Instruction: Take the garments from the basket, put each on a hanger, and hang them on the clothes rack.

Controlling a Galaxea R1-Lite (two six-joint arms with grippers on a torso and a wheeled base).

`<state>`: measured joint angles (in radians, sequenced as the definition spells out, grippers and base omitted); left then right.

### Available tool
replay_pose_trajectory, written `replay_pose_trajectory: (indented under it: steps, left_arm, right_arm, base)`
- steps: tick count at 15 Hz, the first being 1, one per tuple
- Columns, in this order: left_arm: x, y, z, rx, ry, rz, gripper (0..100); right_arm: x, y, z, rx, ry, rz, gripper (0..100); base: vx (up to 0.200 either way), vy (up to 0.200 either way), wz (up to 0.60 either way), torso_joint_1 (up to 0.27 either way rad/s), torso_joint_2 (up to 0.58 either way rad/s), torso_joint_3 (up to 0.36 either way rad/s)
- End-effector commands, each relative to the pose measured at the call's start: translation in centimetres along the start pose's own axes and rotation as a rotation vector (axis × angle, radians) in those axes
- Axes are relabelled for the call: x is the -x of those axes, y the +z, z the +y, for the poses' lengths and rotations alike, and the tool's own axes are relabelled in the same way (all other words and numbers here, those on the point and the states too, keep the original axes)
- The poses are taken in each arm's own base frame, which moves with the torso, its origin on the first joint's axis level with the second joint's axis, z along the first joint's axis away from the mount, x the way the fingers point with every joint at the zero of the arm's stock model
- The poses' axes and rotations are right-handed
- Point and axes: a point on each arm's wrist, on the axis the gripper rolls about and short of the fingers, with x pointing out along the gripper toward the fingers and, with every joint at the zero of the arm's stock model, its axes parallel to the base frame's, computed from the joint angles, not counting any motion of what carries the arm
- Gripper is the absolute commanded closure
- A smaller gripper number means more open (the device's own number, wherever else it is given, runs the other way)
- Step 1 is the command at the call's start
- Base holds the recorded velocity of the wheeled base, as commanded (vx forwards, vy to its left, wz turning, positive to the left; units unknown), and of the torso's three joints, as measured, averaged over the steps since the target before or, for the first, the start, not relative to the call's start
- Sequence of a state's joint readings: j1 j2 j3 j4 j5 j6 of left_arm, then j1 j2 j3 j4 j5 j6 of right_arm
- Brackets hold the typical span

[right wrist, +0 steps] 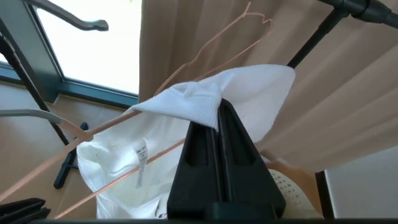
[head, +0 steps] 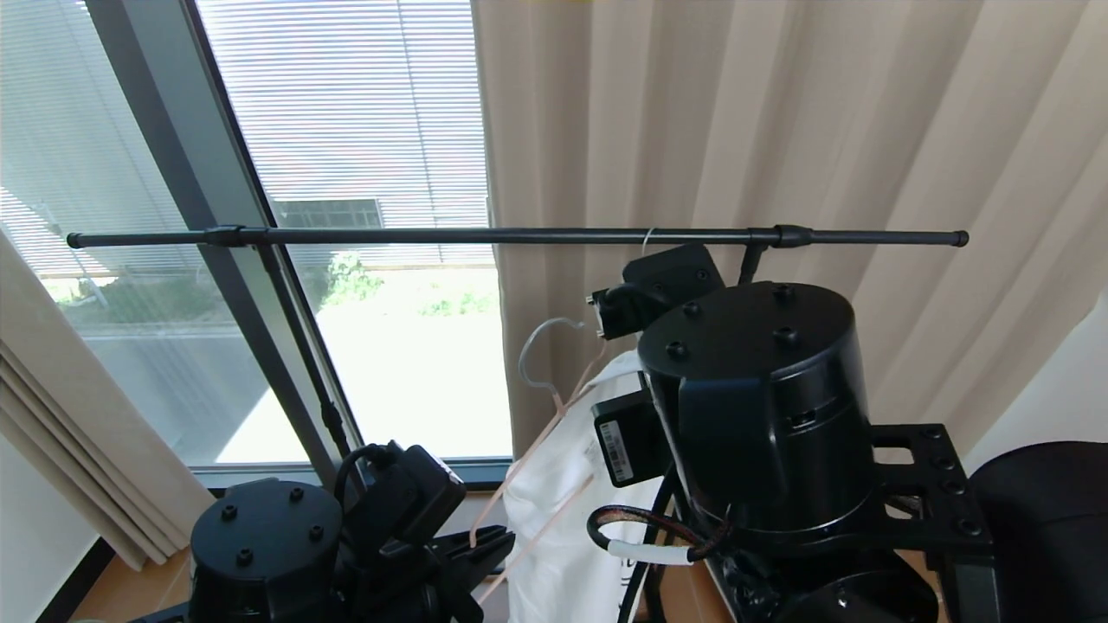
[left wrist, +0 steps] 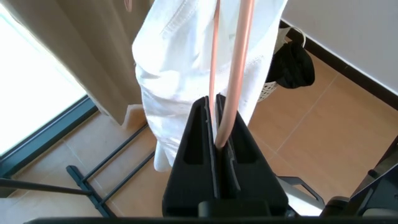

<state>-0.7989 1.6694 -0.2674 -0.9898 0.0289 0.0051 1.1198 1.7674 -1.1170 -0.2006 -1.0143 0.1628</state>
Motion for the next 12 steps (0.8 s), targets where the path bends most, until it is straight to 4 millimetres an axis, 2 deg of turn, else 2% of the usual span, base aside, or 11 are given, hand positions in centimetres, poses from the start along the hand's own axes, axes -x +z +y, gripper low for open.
replay_pose_trajectory:
  steps: [1,8,12]
  left_arm:
    - [0.0,0.1,0.0,0.001,0.001,-0.004,100]
    - [-0.1,0.1,0.1,0.015,0.003,-0.041,100]
    - [0.3,0.3,0.1,0.015,0.001,-0.088,100]
  right_arm:
    - [1.2,-0.1,0.9,-0.001,0.042,-0.009,100]
    - [2.6,0.5,1.5,-0.079,0.099,-0.03,100]
    - [3.0,1.2,0.9,-0.107,0.121,-0.039,100]
  base:
    - [0.0,0.0,0.0,0.0,0.0,0.0]
    - [0.0,0.0,0.0,0.0,0.0,0.0]
    - [0.0,0.0,0.0,0.0,0.0,0.0]
